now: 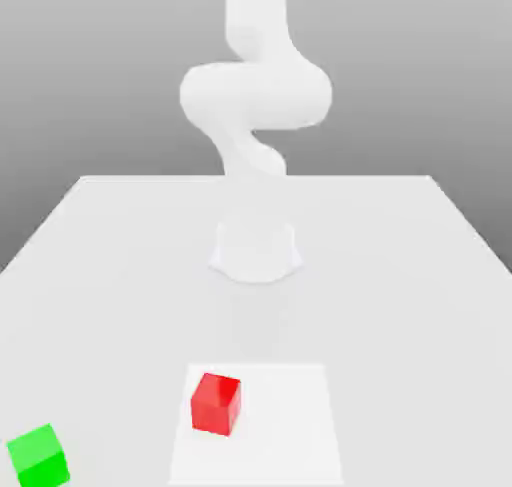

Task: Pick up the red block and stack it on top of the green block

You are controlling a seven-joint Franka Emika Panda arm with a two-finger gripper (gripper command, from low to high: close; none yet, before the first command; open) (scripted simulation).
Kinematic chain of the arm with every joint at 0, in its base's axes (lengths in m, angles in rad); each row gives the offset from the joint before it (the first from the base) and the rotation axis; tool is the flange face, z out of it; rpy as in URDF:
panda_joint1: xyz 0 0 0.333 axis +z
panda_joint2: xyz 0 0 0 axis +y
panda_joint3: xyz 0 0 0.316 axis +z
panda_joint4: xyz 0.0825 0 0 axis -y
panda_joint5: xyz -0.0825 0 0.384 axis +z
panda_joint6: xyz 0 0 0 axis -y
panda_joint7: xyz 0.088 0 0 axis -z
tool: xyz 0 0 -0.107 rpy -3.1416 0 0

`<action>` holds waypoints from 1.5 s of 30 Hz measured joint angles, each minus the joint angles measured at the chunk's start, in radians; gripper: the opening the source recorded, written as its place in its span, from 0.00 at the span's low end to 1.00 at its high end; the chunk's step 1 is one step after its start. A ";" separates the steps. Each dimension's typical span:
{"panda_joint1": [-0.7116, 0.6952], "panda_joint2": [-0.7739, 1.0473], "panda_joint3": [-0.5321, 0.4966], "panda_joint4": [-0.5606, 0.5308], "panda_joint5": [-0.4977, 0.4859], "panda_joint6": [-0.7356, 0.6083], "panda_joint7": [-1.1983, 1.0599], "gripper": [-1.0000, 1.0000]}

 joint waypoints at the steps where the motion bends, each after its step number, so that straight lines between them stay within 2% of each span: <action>1: -0.006 0.040 0.000 -0.019 -0.001 0.022 0.008 0.50; 20: -0.085 0.733 -0.024 -0.347 0.002 0.396 0.117 0.50; 26: -0.090 0.950 -0.017 -0.337 0.021 0.571 0.108 0.50; 27: -0.091 0.978 -0.015 -0.333 0.023 0.596 0.107 0.00; 34: -0.093 0.982 -0.014 -0.333 0.020 0.599 0.110 0.00; 40: -0.095 0.798 -0.020 -0.354 0.008 0.436 0.123 0.00; 45: -0.158 0.842 -0.082 -0.203 0.035 0.328 0.232 0.00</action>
